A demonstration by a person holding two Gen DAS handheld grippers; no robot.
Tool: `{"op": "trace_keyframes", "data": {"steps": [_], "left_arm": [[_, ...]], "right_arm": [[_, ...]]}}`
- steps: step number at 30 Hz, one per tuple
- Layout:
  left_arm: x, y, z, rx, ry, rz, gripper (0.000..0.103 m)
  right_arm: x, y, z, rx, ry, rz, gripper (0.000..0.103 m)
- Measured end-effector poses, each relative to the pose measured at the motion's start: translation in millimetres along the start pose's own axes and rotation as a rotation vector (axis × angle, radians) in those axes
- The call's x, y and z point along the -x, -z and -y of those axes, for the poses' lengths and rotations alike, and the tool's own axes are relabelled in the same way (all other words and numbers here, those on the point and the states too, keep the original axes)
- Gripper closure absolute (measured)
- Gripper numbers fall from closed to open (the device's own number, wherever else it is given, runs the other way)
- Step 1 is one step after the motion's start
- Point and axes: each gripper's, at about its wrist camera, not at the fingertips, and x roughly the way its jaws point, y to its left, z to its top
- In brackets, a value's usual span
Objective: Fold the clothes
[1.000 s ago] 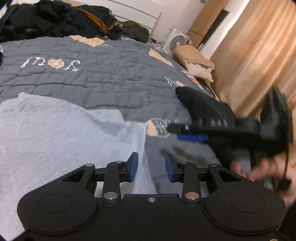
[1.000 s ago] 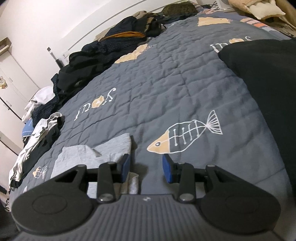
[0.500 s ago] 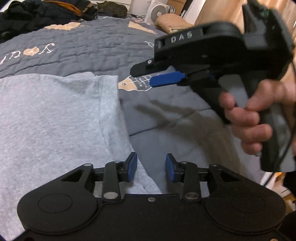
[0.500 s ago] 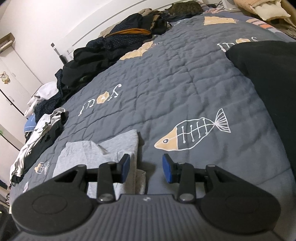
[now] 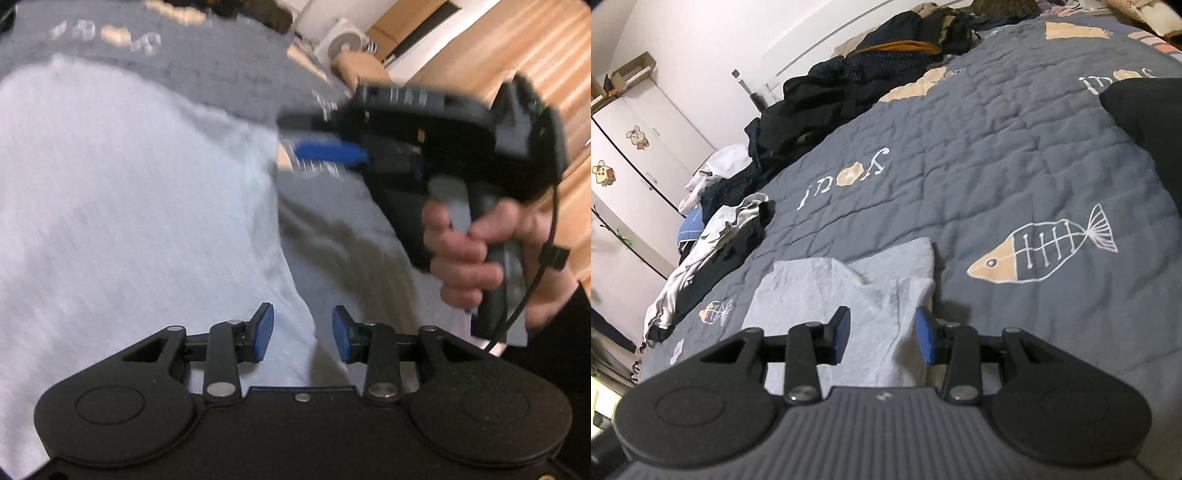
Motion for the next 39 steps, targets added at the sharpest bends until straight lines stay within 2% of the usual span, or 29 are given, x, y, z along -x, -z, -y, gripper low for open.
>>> {"op": "trace_keyframes", "data": {"steps": [5,11,14,18,24,27,31,34,36,37,39], "left_arm": [[-4.4,17.6,7.1,0.013,0.068,-0.048,0.068],[16.5,38.3,9.8,0.021,0.050,-0.058,0.068],[43.4,42.5,18.0,-0.040,-0.004,-0.008,0.067],[84.2,38.5,16.8,-0.072,-0.043,0.060,0.067],[136.1,36.7,-10.7,0.002,-0.077,0.198,0.062],[150.6,33.9,-28.2,0.066,-0.085,0.246,0.062],[167.4,34.9,-41.0,0.097,-0.120,0.262,0.061],[171.6,38.7,-42.6,0.060,-0.199,0.245,0.061],[167.0,40.0,-45.1,0.049,-0.227,0.206,0.061],[164.5,42.8,-42.9,0.019,-0.247,0.190,0.061],[159.8,52.3,-31.2,-0.103,-0.309,0.163,0.061]], "right_arm": [[7.4,9.6,-3.9,-0.027,-0.016,0.008,0.065],[20.1,26.6,-13.1,0.025,0.015,-0.006,0.065],[30.1,37.7,-15.8,0.056,0.026,-0.001,0.065],[40.9,59.3,-19.9,0.034,-0.043,-0.003,0.065],[42.5,98.1,-35.5,0.002,-0.136,-0.062,0.065],[35.9,116.6,-36.5,0.004,-0.096,-0.131,0.065],[34.4,136.9,-31.4,0.000,-0.020,-0.203,0.066],[43.1,147.6,-27.9,-0.020,0.014,-0.213,0.066],[48.2,153.9,-24.8,-0.039,0.037,-0.222,0.066],[50.3,156.8,-23.2,-0.050,0.045,-0.218,0.066],[55.2,160.2,-21.0,-0.074,0.054,-0.205,0.066]]}}
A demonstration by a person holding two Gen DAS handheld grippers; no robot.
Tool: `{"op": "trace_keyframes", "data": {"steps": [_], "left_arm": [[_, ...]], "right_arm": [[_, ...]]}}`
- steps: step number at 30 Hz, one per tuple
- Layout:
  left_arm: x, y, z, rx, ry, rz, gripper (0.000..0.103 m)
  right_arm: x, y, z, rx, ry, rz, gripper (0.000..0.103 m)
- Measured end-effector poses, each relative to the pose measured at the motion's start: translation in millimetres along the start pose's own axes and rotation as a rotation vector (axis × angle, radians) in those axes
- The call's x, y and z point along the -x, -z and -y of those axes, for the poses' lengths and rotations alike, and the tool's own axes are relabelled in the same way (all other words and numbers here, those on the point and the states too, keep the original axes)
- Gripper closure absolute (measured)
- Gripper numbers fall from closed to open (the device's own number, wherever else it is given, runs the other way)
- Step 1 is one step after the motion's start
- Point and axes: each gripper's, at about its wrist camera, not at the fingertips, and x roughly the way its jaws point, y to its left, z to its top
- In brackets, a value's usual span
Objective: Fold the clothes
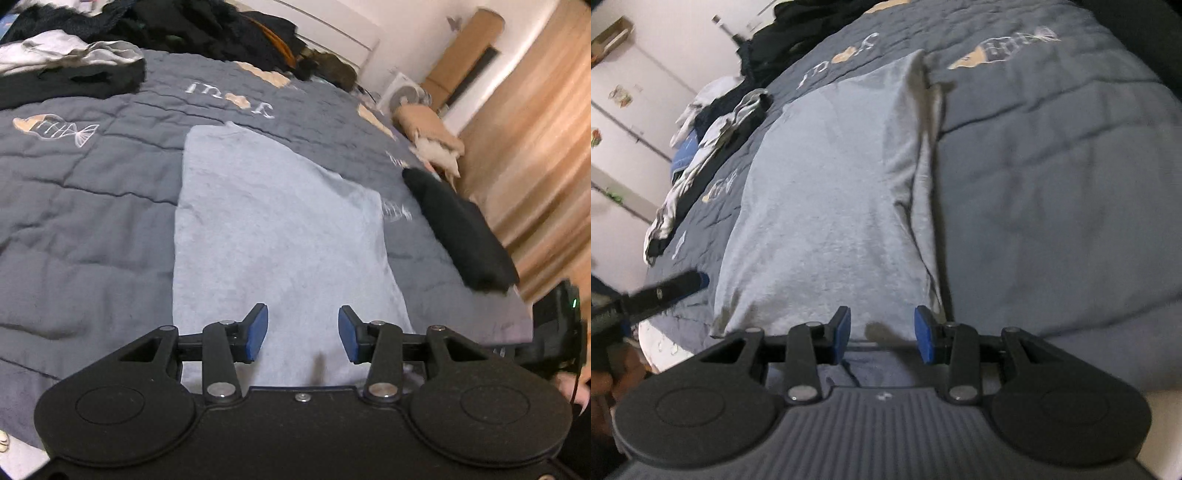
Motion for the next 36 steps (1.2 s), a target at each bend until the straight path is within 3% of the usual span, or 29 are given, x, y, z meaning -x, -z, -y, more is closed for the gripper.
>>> {"op": "trace_keyframes", "data": {"steps": [9,17,22,24,26,28,31,36], "left_arm": [[-2.1,44.0,54.4,-0.579,-0.221,-0.026,0.061],[-26.6,79.4,67.2,-0.933,-0.362,-0.045,0.061],[-33.5,95.7,67.4,-1.103,-0.455,-0.037,0.061],[-35.4,99.9,65.0,-1.152,-0.477,-0.051,0.062],[-36.5,103.2,61.7,-1.194,-0.492,-0.069,0.074],[-36.3,105.5,56.8,-1.225,-0.501,-0.096,0.093],[-33.1,107.2,50.3,-1.258,-0.505,-0.120,0.099],[-22.3,108.3,48.5,-1.301,-0.498,-0.107,0.100]], "right_arm": [[16.8,6.2,-0.4,-0.057,0.011,0.104,0.065],[12.6,1.7,0.2,-0.151,-0.081,0.155,0.065],[4.4,1.7,-4.4,-0.146,-0.073,0.138,0.065],[-2.5,3.4,-1.1,-0.149,-0.027,0.107,0.066],[-7.1,5.3,5.5,-0.179,-0.014,0.091,0.067],[-8.8,6.4,10.2,-0.204,-0.010,0.085,0.068],[-7.4,7.0,14.6,-0.234,-0.014,0.091,0.069],[-7.8,7.8,14.4,-0.234,0.001,0.090,0.071]]}}
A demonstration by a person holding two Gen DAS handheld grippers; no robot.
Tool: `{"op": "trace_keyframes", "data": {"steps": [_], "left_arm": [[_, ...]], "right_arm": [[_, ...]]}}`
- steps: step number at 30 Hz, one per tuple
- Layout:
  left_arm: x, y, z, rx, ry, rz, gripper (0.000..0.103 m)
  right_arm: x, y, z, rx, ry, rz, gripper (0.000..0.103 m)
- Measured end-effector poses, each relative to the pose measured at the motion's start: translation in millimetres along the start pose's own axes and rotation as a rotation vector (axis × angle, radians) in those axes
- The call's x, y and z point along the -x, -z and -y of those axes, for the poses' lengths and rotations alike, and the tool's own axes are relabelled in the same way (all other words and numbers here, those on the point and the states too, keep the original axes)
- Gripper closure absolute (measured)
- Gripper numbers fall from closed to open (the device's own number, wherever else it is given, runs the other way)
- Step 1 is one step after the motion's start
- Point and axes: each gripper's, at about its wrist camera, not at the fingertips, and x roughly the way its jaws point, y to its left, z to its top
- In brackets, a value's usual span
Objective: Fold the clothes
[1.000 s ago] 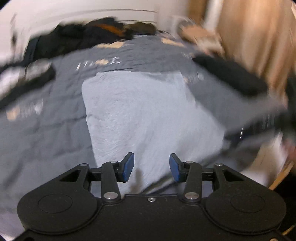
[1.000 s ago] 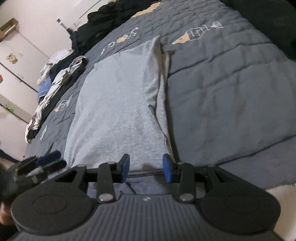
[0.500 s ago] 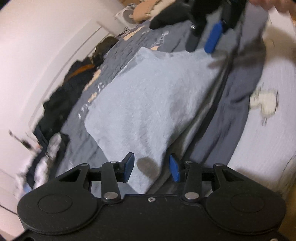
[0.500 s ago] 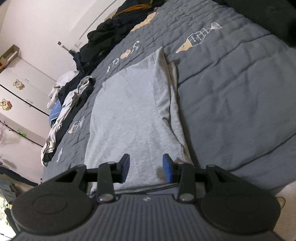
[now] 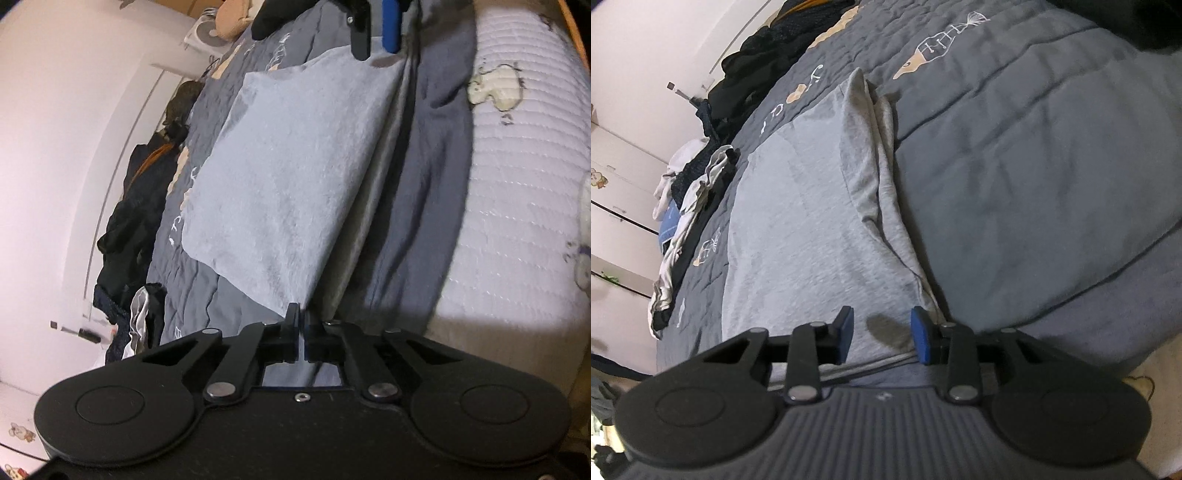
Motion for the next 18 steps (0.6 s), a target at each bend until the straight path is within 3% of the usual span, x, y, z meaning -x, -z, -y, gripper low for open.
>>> {"op": "trace_keyframes", "data": {"steps": [4,9,15,18], "left_arm": [[0.5,2.2,-5.6,0.042,0.023,0.008,0.100],[7.9,10.1,-35.4,0.263,0.129,0.037,0.098],[16.7,19.6,-71.1,0.528,0.256,0.070,0.098],[11.8,28.0,-95.0,0.718,0.323,0.058,0.098]], "right_arm": [[1.9,-2.3,5.5,-0.025,0.006,0.004,0.076],[5.2,-4.4,7.4,-0.037,0.017,0.011,0.077],[11.6,-0.2,-7.5,0.044,0.082,-0.001,0.076],[17.7,3.3,-15.7,0.074,0.108,0.016,0.073]]}}
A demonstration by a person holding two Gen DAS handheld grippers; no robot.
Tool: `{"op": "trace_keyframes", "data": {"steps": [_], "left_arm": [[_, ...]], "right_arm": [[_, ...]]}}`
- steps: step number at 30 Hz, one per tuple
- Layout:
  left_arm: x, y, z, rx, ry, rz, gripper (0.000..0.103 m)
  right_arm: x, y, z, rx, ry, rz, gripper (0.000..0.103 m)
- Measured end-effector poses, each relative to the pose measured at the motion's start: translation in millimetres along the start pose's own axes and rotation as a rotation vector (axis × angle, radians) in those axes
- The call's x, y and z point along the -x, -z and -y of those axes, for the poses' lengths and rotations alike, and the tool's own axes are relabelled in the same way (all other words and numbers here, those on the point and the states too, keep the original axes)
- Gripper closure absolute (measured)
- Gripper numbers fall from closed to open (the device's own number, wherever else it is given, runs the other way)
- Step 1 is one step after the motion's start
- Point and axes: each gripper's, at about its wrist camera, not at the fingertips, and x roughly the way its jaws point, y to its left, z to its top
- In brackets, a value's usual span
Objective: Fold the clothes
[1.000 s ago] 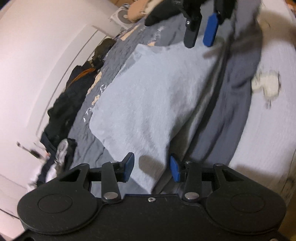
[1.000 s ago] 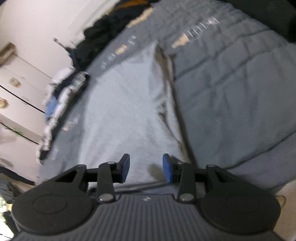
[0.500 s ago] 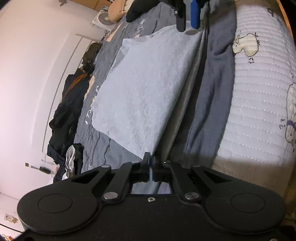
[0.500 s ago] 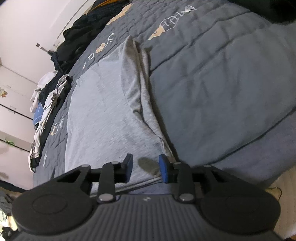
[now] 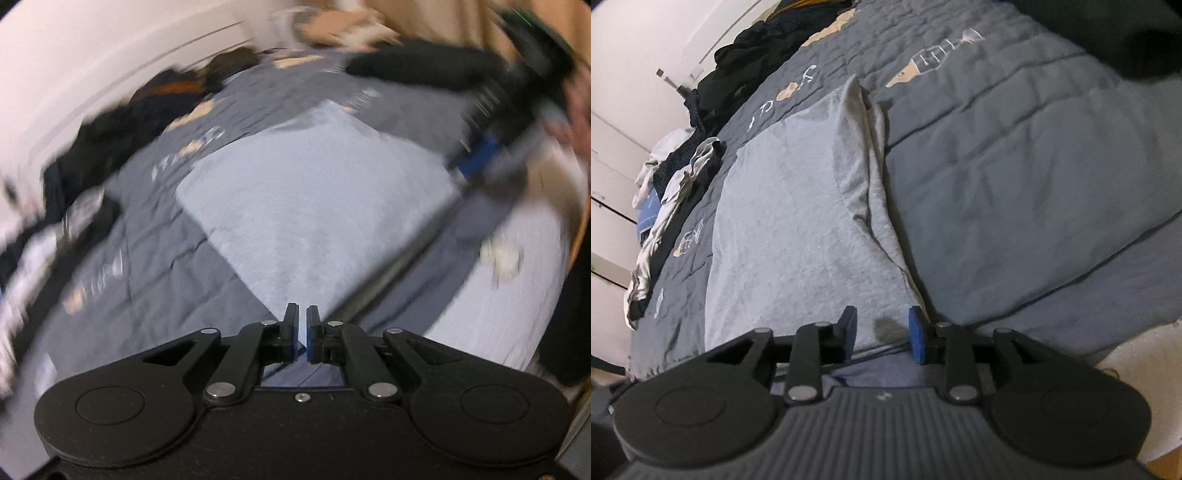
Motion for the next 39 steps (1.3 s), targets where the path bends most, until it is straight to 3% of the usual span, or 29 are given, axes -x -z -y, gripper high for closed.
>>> {"op": "trace_keyframes", "data": {"steps": [6,8,9,10,15,18,31,39], "left_arm": [[0.8,-5.4,-34.0,0.283,0.087,0.025,0.097],[0.7,-5.7,-38.4,0.329,0.102,0.025,0.092],[0.5,-5.4,-39.0,0.342,0.105,0.023,0.085],[0.3,-5.1,-39.2,0.349,0.107,0.022,0.078],[3.4,-4.1,-35.2,0.355,0.115,0.024,0.069],[5.7,-3.7,-35.1,0.366,0.105,0.028,0.055],[18.8,2.2,-53.7,0.491,0.087,0.051,0.053],[30.1,1.2,-45.8,0.464,0.092,0.032,0.053]], "right_arm": [[13.6,9.3,-28.0,0.141,0.065,0.099,0.070],[14.6,11.8,-34.8,0.168,0.073,0.114,0.069],[14.6,12.9,-37.7,0.178,0.077,0.117,0.068],[13.3,14.4,-40.3,0.190,0.092,0.116,0.068],[10.1,20.1,-52.2,0.235,0.133,0.120,0.067],[13.3,22.2,-57.9,0.239,0.130,0.139,0.066],[25.4,31.4,-81.9,0.247,0.097,0.165,0.064],[32.4,38.1,-92.7,0.242,0.087,0.149,0.064]]}}
